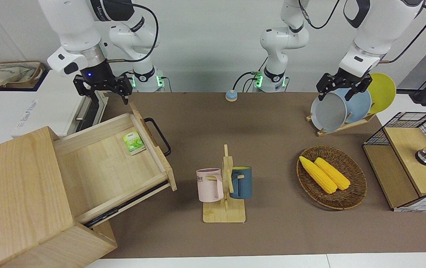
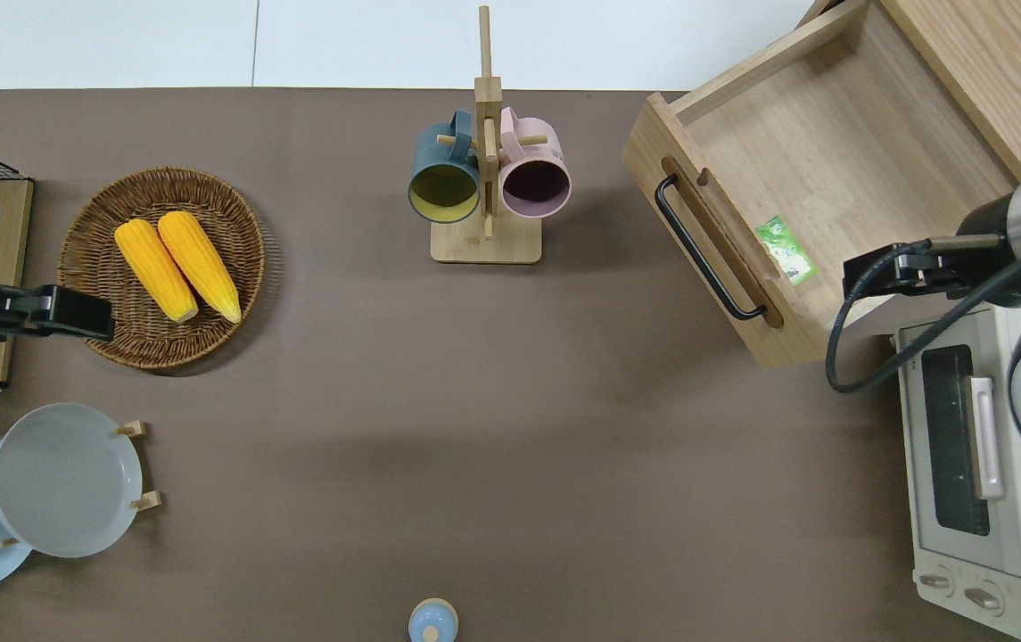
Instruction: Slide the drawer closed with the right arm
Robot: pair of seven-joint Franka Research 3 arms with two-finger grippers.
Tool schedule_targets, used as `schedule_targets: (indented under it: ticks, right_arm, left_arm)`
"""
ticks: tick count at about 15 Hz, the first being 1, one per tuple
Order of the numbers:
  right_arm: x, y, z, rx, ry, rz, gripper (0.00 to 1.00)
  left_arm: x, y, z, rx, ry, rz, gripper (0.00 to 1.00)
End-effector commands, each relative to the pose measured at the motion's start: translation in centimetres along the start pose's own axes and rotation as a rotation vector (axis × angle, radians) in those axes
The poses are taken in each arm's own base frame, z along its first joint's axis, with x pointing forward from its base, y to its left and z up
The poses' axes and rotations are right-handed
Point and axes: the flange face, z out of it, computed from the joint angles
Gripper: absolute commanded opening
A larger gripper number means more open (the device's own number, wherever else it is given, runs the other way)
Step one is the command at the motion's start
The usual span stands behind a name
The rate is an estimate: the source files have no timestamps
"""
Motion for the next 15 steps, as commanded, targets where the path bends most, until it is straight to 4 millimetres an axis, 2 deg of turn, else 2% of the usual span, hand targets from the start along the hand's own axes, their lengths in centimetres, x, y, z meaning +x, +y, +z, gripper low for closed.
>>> schedule_targets:
  ticks: [1, 5, 6, 7, 10, 11, 15]
  right_arm:
    - [-0.2, 0.11, -0.24, 0.0, 0.006, -0.009, 0.983]
    - [-0.19, 0.22, -0.24, -0.001, 0.006, -0.011, 0.977]
    - [-0.2, 0.13, -0.24, -0.001, 0.006, -0.012, 0.925]
    - [-0.2, 0.13, -0.24, -0.001, 0.006, -0.017, 0.792]
    - [-0.3, 0.22, -0.28, 0.0, 0.001, -0.021, 0.19]
    - [-0.37, 0.23, -0.29, 0.0, -0.003, -0.021, 0.022]
    - [-0.36, 0.47, -0.28, 0.031, -0.008, -0.015, 0.0]
  left_arm:
    - [0.15, -0.09, -0.34, 0.016, -0.007, 0.011, 0.99]
    - [0.15, -0.09, -0.41, 0.016, -0.005, 0.011, 0.99]
    - [0.15, -0.09, -0.41, 0.016, -0.005, 0.011, 0.99]
    - [0.15, -0.09, -0.34, 0.016, -0.007, 0.011, 0.99]
    - [0.15, -0.09, -0.34, 0.016, -0.007, 0.011, 0.99]
    - [0.15, -0.09, -0.41, 0.016, -0.005, 0.011, 0.99]
    - [0.15, -0.09, -0.41, 0.016, -0.005, 0.011, 0.99]
